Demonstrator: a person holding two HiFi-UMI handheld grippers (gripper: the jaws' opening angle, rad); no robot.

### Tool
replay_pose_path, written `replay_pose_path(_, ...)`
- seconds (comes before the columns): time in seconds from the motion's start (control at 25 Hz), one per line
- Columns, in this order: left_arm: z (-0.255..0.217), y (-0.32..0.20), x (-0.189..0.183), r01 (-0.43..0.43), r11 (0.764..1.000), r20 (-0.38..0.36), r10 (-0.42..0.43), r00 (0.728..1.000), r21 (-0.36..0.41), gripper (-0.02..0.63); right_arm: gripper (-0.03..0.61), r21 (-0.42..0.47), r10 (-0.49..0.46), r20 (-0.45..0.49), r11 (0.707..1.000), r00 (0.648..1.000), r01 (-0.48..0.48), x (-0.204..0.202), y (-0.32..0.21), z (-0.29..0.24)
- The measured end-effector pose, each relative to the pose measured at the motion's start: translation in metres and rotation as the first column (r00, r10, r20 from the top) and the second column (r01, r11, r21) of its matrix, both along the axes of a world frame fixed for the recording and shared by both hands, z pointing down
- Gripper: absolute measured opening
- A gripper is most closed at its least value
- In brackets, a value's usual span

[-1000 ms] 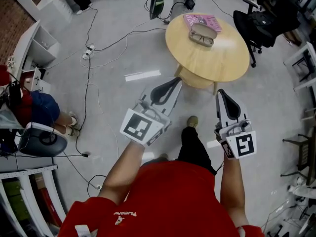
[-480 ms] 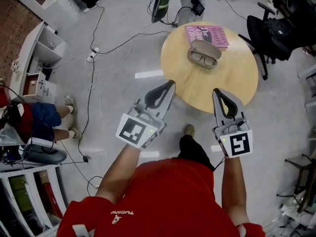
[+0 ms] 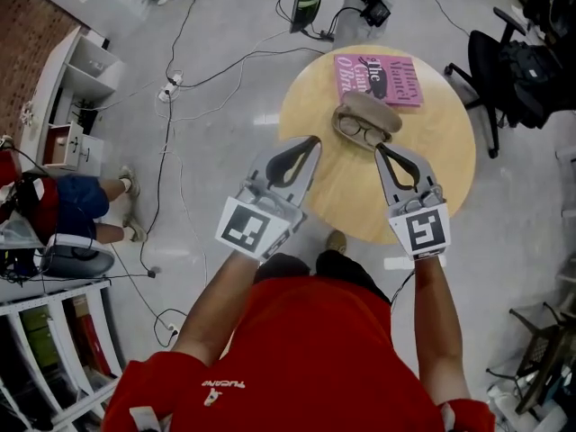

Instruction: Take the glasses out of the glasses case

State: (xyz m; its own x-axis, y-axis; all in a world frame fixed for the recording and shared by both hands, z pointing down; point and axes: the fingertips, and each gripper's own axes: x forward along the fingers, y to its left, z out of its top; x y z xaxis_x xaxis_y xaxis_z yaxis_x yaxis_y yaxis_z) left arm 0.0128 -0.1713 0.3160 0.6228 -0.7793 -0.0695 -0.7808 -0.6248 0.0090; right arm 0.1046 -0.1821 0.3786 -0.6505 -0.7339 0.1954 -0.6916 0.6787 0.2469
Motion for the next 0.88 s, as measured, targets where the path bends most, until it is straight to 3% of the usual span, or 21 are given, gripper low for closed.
replay_pose_path(0.12,0.005,-0.027,0.001,0.001,1.000,0.003,-0.001,1.000,-0.009,0.012,0.006,0.002,-0.022,-0.053,1.000,0.998,0.023,-0.004,-0.030,0.016)
replay_pose_path(0.44,0.024,-0.068,0.002,-0.066,0.997,0.001,0.066,0.998,-0.048,0.012,0.026,-0.109,-0.043,-0.219,0.994,0.975,0.020,-0.013,-0.070,0.067)
replay_pose_path(0.88,0.056,-0.091,-0.006,-0.168,0.978,0.013,0.171,0.985,-0.127,0.014,0.112,-0.298,-0.158,-0.434,0.954,0.887,0.024,-0.022,-0.093,0.139)
